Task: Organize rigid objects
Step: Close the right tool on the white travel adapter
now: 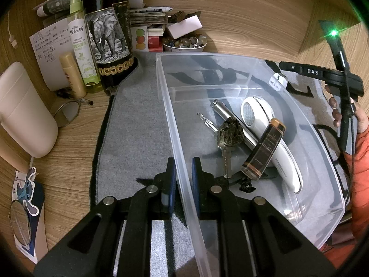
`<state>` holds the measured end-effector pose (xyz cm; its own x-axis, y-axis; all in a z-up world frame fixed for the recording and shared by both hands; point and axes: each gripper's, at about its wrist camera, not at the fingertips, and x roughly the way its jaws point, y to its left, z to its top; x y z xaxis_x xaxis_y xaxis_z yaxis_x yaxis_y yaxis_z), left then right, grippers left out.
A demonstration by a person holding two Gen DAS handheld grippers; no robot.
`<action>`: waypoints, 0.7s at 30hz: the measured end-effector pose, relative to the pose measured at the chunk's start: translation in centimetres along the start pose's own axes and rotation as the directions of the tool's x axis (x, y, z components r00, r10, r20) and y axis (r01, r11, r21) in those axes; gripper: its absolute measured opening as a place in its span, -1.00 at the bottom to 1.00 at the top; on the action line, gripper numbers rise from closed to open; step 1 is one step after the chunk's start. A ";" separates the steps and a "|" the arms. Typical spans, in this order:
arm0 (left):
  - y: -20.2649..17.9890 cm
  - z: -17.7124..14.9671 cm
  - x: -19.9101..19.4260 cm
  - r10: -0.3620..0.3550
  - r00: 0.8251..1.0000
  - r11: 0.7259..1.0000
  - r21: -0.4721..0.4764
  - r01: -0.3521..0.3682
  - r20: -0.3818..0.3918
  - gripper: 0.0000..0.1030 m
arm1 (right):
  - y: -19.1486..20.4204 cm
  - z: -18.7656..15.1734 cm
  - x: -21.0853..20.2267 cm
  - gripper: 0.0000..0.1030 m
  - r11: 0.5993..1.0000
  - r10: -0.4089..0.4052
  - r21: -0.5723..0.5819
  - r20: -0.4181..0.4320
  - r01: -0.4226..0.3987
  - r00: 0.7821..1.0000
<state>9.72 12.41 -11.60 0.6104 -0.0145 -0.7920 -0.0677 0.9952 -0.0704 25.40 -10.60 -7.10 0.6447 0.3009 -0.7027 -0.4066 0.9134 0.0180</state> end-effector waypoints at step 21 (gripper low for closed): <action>0.2 0.0 -0.1 0.000 1.000 1.000 0.003 0.000 0.002 -0.75 | -2.2 -1.5 5.1 -0.17 0.994 0.018 0.111 -0.108 -0.006 0.994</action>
<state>9.58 12.64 -11.53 0.6120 -0.0146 -0.7907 -0.0651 0.9955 -0.0688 28.61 -11.43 -11.78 0.5638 0.2862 -0.7748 -0.3363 0.9363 0.1012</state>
